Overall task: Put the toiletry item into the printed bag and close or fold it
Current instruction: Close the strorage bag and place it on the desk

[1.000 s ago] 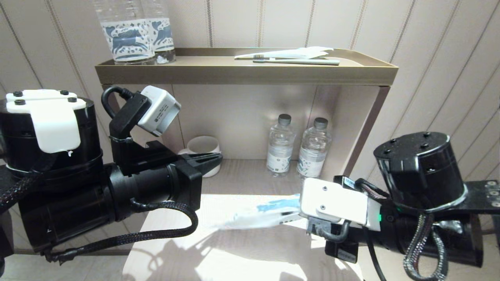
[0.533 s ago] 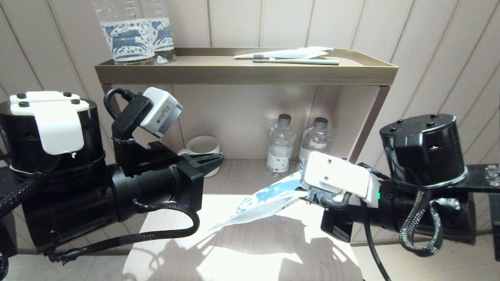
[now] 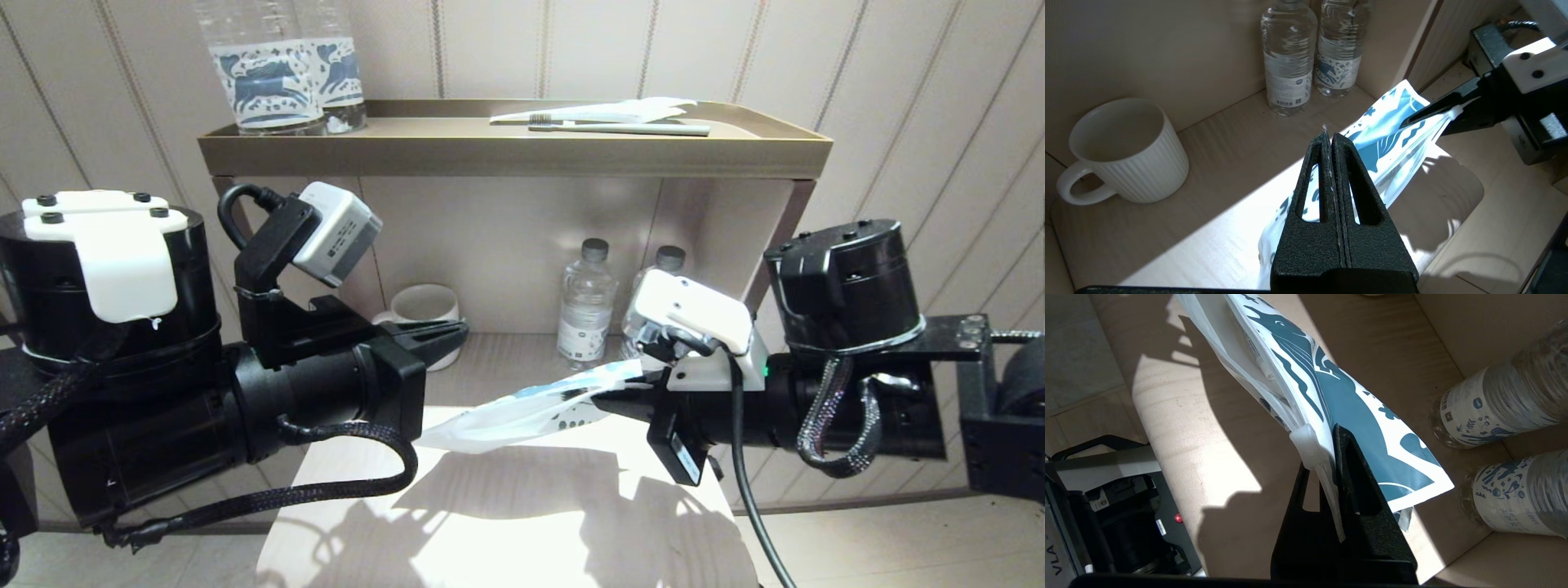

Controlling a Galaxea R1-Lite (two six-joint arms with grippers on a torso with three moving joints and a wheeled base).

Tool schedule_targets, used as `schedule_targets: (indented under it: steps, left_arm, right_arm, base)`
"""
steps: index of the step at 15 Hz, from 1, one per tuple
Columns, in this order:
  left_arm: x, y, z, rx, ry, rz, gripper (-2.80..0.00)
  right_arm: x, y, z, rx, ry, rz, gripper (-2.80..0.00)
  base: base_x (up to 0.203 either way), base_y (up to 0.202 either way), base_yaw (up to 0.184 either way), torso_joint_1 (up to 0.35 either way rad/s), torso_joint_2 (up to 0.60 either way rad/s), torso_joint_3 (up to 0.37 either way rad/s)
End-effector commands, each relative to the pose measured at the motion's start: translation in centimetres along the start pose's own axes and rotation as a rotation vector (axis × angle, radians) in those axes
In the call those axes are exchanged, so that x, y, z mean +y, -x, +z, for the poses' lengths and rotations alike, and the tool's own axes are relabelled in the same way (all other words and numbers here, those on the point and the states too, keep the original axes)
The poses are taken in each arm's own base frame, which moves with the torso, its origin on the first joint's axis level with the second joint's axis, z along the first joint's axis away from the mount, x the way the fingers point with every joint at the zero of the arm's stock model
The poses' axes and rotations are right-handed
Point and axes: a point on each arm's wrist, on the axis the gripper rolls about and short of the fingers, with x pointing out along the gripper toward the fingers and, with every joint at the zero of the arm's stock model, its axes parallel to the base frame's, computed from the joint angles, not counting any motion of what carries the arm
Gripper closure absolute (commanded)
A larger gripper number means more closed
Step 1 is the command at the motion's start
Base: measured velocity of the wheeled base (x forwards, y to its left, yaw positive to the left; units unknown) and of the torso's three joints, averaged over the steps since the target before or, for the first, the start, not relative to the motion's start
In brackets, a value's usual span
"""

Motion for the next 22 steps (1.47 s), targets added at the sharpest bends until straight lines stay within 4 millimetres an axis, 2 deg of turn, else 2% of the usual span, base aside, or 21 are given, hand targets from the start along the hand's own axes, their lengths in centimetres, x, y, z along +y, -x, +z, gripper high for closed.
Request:
schedule_targets:
  steps: [1,6,9,11,14,15,20,22]
  left_arm:
    - [0.0,-0.1,0.0,-0.002,0.0,-0.003,0.0]
    - [-0.2,-0.2,0.4,-0.017,-0.003,-0.035,0.0]
    - [-0.9,-0.1,0.9,-0.042,-0.012,-0.186,0.0]
    - [-1.2,-0.8,0.7,-0.025,-0.018,-0.329,0.0]
    - [-1.3,-1.9,-0.5,0.017,-0.06,-0.376,0.0]
    - [-1.3,-2.0,-1.0,0.031,-0.089,-0.384,-2.8]
    - [-1.4,-4.3,-2.9,0.09,-0.136,-0.389,-2.8]
    - [-1.4,-5.1,-3.1,0.045,-0.175,-0.383,-2.8]
  right_arm:
    - [0.2,-0.7,-0.2,0.012,0.0,0.02,0.0]
    - [0.5,-1.0,-0.3,0.016,-0.004,0.04,0.0]
    - [1.0,-1.2,-0.3,0.018,-0.01,0.066,0.0]
    - [1.0,-1.5,-0.3,0.013,-0.027,0.086,0.0]
    - [0.9,-2.1,-0.4,0.023,-0.03,0.09,0.0]
    - [0.8,-2.2,-0.4,0.022,-0.031,0.094,0.0]
    - [0.6,-2.5,-0.3,-0.006,-0.05,0.156,0.0]
    - [0.6,-2.5,-0.2,-0.007,-0.052,0.157,0.0]
  base:
    - [0.0,0.0,0.0,0.0,0.0,0.0]
    - [0.0,0.0,0.0,0.0,0.0,0.0]
    - [0.0,0.0,0.0,0.0,0.0,0.0]
    - [0.0,0.0,0.0,0.0,0.0,0.0]
    - [0.0,0.0,0.0,0.0,0.0,0.0]
    - [0.0,0.0,0.0,0.0,0.0,0.0]
    - [0.0,0.0,0.0,0.0,0.0,0.0]
    - [0.0,0.0,0.0,0.0,0.0,0.0]
